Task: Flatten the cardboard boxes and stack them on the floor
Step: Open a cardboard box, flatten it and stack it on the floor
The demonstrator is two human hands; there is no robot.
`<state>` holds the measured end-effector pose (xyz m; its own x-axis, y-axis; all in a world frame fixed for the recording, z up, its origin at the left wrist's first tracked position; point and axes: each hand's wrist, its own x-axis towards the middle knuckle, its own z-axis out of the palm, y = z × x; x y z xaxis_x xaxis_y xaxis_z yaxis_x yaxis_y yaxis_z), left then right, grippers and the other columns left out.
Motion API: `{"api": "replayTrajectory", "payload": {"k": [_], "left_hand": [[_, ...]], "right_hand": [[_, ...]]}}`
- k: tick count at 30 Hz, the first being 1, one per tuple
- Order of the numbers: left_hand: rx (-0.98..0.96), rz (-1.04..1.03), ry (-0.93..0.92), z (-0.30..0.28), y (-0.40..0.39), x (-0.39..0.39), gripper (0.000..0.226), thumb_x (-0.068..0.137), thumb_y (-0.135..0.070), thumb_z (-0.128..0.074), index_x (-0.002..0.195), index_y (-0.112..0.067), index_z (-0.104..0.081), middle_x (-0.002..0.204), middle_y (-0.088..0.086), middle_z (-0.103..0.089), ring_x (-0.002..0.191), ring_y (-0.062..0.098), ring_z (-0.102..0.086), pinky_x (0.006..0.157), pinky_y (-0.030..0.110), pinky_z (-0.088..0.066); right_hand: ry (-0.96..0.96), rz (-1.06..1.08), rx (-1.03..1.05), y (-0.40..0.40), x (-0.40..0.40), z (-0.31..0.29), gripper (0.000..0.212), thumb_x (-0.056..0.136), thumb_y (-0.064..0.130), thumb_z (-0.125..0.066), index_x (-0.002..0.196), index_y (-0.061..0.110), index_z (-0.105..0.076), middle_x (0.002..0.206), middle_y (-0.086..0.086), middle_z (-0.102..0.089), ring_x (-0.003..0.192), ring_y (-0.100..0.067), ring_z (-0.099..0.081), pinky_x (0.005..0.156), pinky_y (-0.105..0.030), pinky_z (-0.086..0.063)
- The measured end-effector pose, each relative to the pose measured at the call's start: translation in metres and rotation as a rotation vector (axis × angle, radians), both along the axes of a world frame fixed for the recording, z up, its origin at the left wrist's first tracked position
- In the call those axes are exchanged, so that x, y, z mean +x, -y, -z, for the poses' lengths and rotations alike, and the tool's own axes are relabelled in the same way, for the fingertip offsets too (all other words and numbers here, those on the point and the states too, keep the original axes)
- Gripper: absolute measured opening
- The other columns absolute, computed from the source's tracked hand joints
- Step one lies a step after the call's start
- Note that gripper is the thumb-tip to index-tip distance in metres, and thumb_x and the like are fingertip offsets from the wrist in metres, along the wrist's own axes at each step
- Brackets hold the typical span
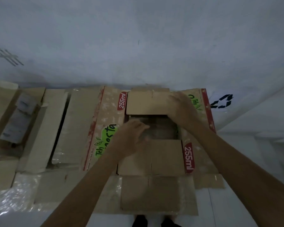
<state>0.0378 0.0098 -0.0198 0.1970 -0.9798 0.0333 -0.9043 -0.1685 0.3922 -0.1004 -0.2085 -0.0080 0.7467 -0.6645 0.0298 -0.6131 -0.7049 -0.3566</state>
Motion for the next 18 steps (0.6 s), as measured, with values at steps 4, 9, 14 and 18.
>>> {"api": "replayTrajectory", "payload": {"k": [4,9,14,18], "left_hand": [[0.131,0.125,0.058,0.023,0.011,-0.039,0.078,0.088,-0.076,-0.043,0.143,-0.022,-0.052,0.139,0.0,-0.057,0.137,0.02,-0.042,0.119,0.041,-0.029],[0.147,0.088,0.051,0.034,0.012,-0.059,0.069,0.093,-0.066,-0.048,0.145,-0.019,-0.046,0.137,0.003,-0.055,0.127,0.024,-0.046,0.114,0.038,-0.03],[0.06,0.021,-0.03,0.03,0.005,-0.067,0.067,0.09,-0.055,-0.063,0.145,-0.018,-0.049,0.135,0.005,-0.056,0.123,0.026,-0.049,0.104,0.039,-0.041],[-0.197,-0.025,0.027,0.014,-0.013,-0.075,0.057,0.082,-0.05,-0.074,0.13,-0.021,-0.062,0.115,-0.001,-0.065,0.102,0.019,-0.055,0.087,0.032,-0.043]], "right_hand": [[-0.369,-0.303,-0.171,-0.01,0.061,0.01,0.096,0.079,0.044,-0.076,0.152,0.014,-0.023,0.164,-0.01,-0.009,0.15,-0.032,-0.01,0.12,-0.049,-0.018],[-0.447,-0.309,-0.167,-0.019,0.082,0.037,0.079,0.085,0.013,-0.068,0.149,0.015,-0.023,0.159,-0.014,-0.015,0.147,-0.035,-0.015,0.115,-0.05,-0.028],[-0.327,-0.329,-0.134,-0.019,0.077,0.028,0.06,0.091,0.003,-0.049,0.147,0.014,-0.031,0.152,-0.016,-0.031,0.14,-0.037,-0.029,0.111,-0.051,-0.035],[-0.213,-0.376,-0.204,-0.01,0.079,0.005,0.049,0.091,0.0,-0.045,0.138,0.015,-0.043,0.126,-0.016,-0.054,0.114,-0.035,-0.052,0.091,-0.048,-0.05]]}}
